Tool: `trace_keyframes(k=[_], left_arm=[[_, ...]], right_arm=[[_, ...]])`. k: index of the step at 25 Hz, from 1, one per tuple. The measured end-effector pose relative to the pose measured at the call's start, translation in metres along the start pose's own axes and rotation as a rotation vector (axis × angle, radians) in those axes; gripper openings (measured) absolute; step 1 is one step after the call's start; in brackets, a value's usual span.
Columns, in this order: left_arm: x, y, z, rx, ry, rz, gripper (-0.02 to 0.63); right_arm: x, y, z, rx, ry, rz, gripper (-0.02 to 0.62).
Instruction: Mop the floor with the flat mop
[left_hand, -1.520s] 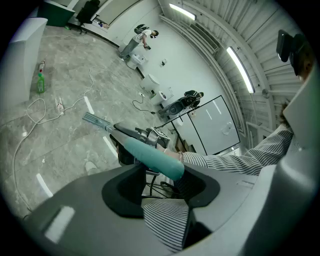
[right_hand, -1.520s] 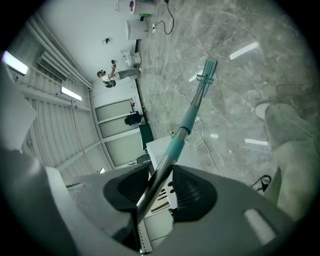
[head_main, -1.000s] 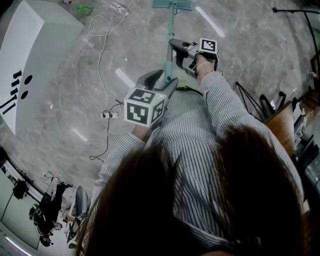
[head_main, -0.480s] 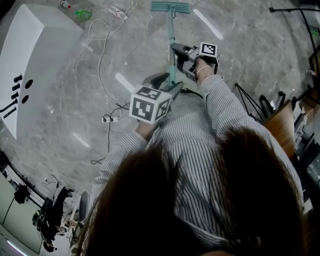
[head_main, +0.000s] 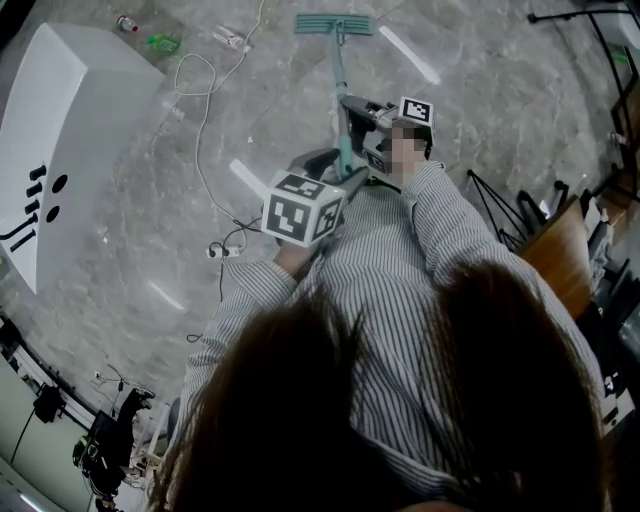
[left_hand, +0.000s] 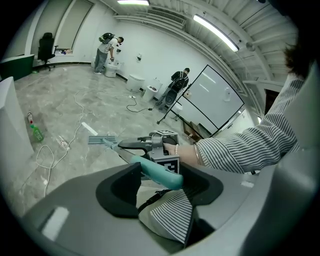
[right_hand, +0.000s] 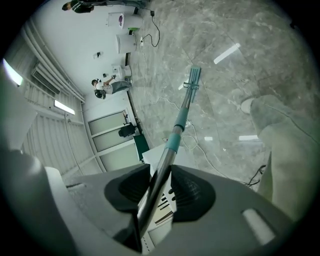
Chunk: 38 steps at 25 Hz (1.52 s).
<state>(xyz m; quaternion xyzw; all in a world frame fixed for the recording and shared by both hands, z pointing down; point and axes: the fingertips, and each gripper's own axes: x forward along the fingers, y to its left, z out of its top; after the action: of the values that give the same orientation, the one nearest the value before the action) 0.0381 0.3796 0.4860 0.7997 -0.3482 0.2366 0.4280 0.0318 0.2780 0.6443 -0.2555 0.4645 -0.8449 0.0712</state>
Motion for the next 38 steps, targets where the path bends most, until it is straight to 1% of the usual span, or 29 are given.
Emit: trace_keyframes(k=[3, 6, 9, 13, 16, 19, 24, 26, 28, 31, 33, 38], left_arm=[[0.007, 0.004, 0.009, 0.001, 0.002, -0.01, 0.25], [0.014, 0.013, 0.026, 0.005, 0.009, -0.025, 0.254], [0.023, 0.027, 0.054, 0.011, 0.002, -0.038, 0.258], [0.044, 0.051, 0.099, 0.018, 0.0, -0.033, 0.259], [0.064, 0.073, 0.145, 0.011, -0.001, -0.027, 0.259], [0.086, 0.098, 0.204, -0.012, -0.011, -0.028, 0.259], [0.122, 0.141, 0.298, -0.047, -0.026, -0.007, 0.258], [0.139, 0.16, 0.336, -0.054, -0.038, 0.005, 0.255], [0.157, 0.177, 0.369, -0.047, -0.027, 0.015, 0.255], [0.179, 0.2, 0.412, -0.034, -0.009, 0.018, 0.255], [0.19, 0.218, 0.443, -0.031, -0.011, 0.014, 0.256], [0.209, 0.278, 0.524, -0.016, -0.014, -0.003, 0.256]], right_arm=[[0.004, 0.007, 0.011, -0.032, 0.003, -0.049, 0.13], [0.013, 0.02, 0.025, -0.044, -0.005, -0.066, 0.127], [0.025, 0.038, 0.049, -0.056, -0.02, -0.074, 0.127], [0.049, 0.065, 0.095, -0.069, -0.018, -0.079, 0.124], [0.069, 0.094, 0.138, -0.075, -0.006, -0.102, 0.123], [0.093, 0.133, 0.185, -0.084, 0.022, -0.121, 0.124], [0.134, 0.192, 0.264, -0.091, 0.07, -0.173, 0.123], [0.151, 0.214, 0.301, -0.097, 0.054, -0.184, 0.123], [0.168, 0.236, 0.335, -0.106, 0.019, -0.195, 0.118], [0.188, 0.268, 0.373, -0.109, -0.018, -0.22, 0.114], [0.204, 0.289, 0.399, -0.111, -0.03, -0.22, 0.114], [0.26, 0.347, 0.463, -0.121, -0.05, -0.229, 0.112]])
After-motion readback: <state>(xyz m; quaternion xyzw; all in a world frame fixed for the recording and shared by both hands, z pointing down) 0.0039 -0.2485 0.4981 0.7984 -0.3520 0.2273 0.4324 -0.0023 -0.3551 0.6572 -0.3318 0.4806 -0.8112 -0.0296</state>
